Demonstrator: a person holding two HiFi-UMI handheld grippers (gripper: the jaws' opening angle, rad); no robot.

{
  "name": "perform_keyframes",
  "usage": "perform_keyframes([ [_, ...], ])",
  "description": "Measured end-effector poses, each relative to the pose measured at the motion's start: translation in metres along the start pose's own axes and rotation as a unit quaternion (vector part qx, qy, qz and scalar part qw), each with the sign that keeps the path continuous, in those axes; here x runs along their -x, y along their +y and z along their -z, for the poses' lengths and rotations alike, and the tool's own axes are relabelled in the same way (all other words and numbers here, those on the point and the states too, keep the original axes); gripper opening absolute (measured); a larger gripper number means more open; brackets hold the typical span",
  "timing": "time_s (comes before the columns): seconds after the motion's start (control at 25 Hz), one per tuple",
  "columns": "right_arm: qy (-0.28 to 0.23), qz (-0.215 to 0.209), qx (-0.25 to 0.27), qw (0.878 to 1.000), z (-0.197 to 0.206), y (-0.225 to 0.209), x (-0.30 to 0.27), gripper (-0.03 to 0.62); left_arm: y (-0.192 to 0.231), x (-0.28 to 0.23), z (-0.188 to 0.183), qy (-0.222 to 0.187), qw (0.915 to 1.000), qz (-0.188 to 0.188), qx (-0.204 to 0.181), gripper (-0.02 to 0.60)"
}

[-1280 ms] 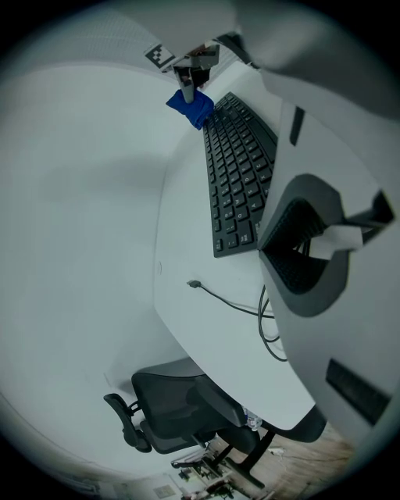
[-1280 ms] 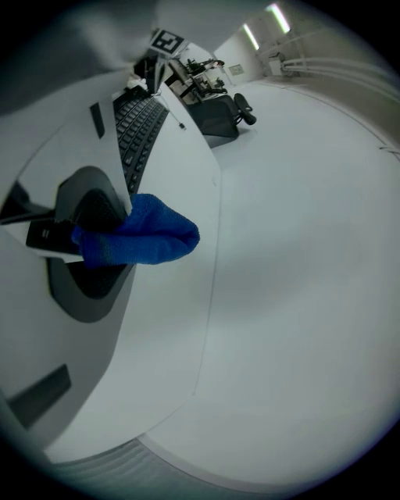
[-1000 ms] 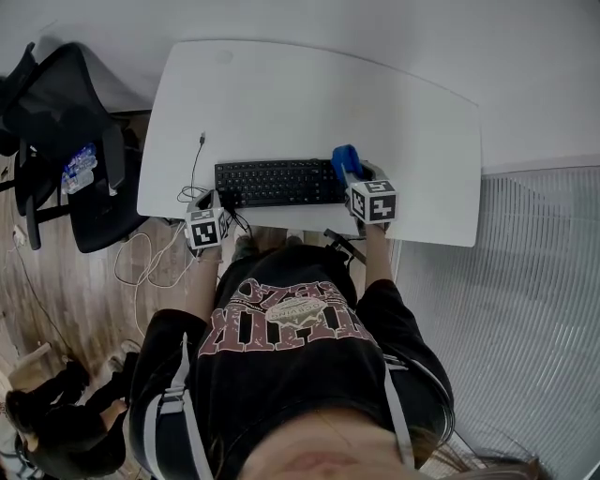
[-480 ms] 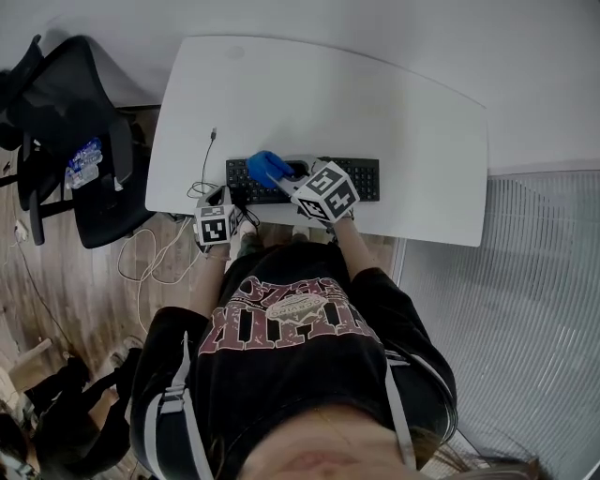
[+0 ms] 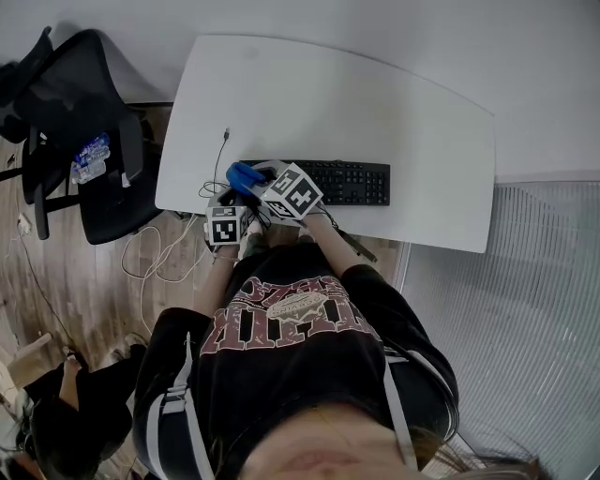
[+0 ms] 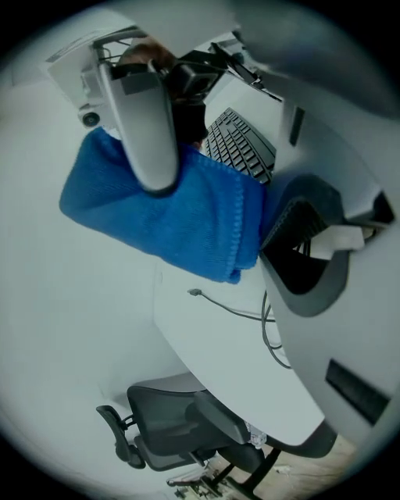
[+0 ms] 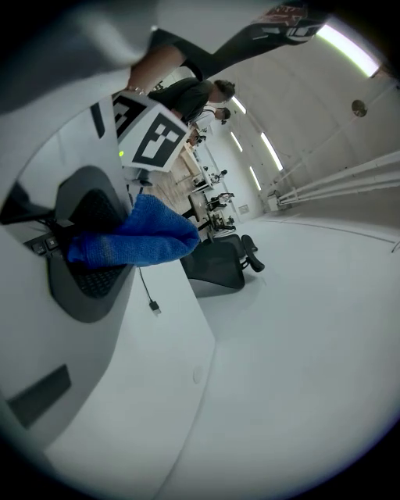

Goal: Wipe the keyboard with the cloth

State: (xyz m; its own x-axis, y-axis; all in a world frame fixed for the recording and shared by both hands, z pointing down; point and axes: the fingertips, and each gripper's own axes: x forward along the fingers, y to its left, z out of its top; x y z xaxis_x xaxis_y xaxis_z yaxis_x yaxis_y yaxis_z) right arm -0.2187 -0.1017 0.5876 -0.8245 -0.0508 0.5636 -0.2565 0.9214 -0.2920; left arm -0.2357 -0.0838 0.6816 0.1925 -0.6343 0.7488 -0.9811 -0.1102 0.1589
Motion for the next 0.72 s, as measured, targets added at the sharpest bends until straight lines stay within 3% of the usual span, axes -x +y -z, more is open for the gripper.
perform_keyframes([
  [0.24,0.057,0.030,0.019,0.998,0.040,-0.008,-0.024,0.064,0.001,-0.001,0.000,0.001,1.0000,0.002,-0.009,0.034],
  [0.72,0.081,0.065,0.034,0.994,0.060,-0.029,-0.010,0.064,0.003,-0.002,0.000,0.002,1.0000,-0.003,-0.007,0.034],
])
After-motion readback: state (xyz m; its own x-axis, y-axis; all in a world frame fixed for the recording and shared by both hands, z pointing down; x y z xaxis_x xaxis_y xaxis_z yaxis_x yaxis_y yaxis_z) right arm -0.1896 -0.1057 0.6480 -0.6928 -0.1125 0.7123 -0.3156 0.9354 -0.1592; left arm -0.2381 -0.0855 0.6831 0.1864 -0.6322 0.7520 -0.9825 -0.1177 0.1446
